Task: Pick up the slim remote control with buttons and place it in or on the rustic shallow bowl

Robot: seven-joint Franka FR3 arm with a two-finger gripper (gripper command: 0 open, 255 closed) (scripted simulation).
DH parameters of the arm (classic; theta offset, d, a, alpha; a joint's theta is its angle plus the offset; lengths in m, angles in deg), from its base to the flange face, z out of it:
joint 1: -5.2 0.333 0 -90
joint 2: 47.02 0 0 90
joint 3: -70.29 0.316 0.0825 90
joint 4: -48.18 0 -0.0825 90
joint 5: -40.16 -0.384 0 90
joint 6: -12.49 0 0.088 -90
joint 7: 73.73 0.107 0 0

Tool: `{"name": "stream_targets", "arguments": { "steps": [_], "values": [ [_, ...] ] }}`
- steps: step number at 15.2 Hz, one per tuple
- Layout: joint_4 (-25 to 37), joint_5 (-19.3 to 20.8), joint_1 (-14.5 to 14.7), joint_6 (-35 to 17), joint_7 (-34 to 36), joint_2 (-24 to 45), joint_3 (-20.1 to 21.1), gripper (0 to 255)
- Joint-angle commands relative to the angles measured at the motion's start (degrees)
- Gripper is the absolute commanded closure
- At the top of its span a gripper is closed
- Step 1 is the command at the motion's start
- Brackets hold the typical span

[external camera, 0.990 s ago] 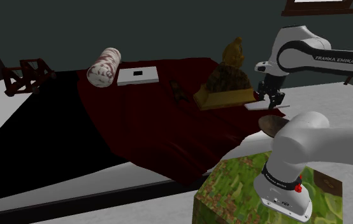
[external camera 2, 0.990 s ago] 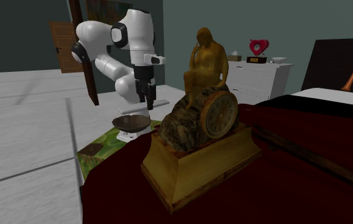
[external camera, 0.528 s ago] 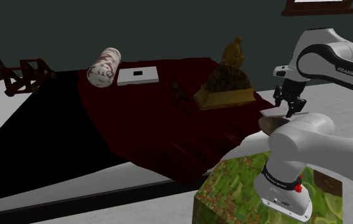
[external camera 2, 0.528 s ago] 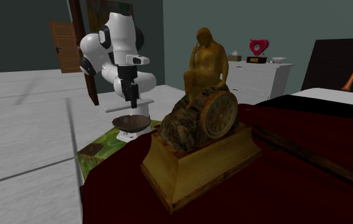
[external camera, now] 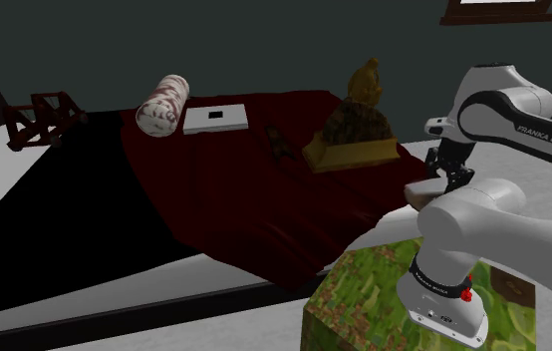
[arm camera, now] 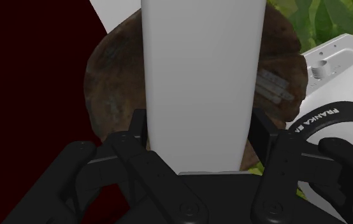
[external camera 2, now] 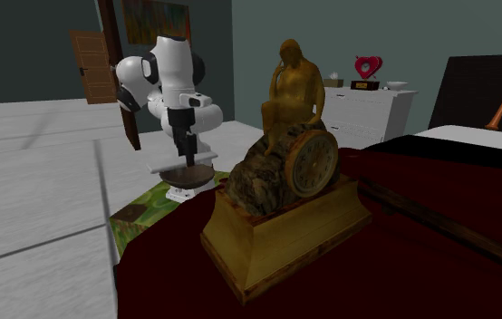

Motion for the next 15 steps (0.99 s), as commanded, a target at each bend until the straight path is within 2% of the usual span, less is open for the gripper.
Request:
{"name": "stream_targets", "arguments": {
  "steps": [1, 4, 12, 13, 15],
  "values": [
    [-1.6, 1.2, -0.9, -0.9, -0.1, -0.5, -1.2, 255],
    [-4.2, 3.9, -2.6, -3.0, -0.4, -0.7, -3.9, 255],
    [-4.2, 3.9, -2.6, -3.0, -0.4, -0.7, -3.9, 255],
    [-4.2, 3.9, -2.6, -3.0, -0.4, -0.7, -3.9, 0],
    [-4.2, 3.9, -2.6, -3.0, -0.4, -0.7, -3.9, 0]
  ]
}}
